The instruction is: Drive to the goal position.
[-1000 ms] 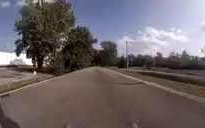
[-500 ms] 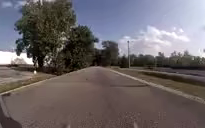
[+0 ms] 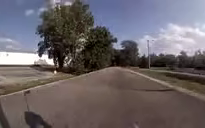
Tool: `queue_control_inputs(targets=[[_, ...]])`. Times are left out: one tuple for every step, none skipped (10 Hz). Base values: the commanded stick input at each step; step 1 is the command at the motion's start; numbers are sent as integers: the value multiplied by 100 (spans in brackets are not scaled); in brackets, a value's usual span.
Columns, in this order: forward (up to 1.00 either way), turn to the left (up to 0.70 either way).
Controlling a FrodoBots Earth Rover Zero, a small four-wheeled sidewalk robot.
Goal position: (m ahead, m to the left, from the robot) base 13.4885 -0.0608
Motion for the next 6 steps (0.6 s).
queue_control_inputs(targets=[[70, 0], [70, 0], [70, 0], [70, 0], [70, -18], [70, -35]])
